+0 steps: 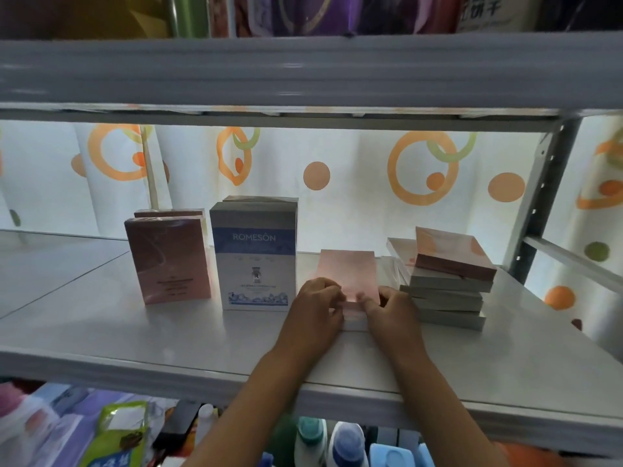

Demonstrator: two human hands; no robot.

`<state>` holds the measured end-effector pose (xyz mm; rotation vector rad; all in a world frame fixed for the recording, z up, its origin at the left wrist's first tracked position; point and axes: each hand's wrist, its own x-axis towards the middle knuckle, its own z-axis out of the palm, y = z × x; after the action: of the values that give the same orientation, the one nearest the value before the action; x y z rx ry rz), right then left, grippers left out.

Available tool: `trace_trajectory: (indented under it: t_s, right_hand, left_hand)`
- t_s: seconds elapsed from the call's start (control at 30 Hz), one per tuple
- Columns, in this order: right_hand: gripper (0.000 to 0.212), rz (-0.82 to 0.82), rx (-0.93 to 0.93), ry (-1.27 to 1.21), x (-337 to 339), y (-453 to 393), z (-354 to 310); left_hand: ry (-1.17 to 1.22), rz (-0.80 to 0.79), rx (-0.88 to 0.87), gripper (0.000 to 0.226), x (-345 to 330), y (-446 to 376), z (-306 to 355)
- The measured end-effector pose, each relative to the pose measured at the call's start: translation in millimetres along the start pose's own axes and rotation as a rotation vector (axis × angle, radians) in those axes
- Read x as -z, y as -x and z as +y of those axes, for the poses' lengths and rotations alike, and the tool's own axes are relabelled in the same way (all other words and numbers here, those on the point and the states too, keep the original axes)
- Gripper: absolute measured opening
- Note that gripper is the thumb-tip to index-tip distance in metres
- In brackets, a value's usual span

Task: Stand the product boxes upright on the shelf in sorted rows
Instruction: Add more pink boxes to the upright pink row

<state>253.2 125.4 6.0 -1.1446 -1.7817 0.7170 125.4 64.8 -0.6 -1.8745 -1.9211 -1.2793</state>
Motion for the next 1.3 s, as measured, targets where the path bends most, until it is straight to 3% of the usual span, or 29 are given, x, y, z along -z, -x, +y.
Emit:
trace_trajectory:
  t_s: [0.13,0.33,0.57,0.7,0.8,0.97,1.13,1.3]
  right_hand:
    - [0.032,0.114,0.119,-0.159,3,11,-11]
    - [0.055,0.103,0.016,-0.552,11,13,-18]
    - [0.046,0.022,-0.056,-0.702,14,11,-17]
    - [0.038,0.003,-0.076,-0.759,18,11,-18]
    - [0.031,0.016,-0.078,-0.824,20,8,-17]
    - [0.032,0.027,-0.045,-0.814,19,7,-16]
    - [0.032,0.046,-0.039,-0.855,21,10,-18]
    - [0.029,0.064,-0.042,-0.833,25,12,-20]
  left_hand:
    - [-0.001,0.070,-0.097,0.009,4,2,3]
    - [-0.123,0.198,-0.266,0.019,13,6,16]
    - [-0.124,0.292,-0.285,0.059,13,6,21]
    - [-0.024,0.304,-0.164,0.067,12,4,14]
    - [-0.010,0.276,-0.179,0.074,15,5,17]
    - [-0.021,0.234,-0.141,0.071,12,6,13]
    - [-0.105,0.192,-0.107,0.051,9,6,10]
    - [-0.163,0.151,-0.132,0.055,13,10,15]
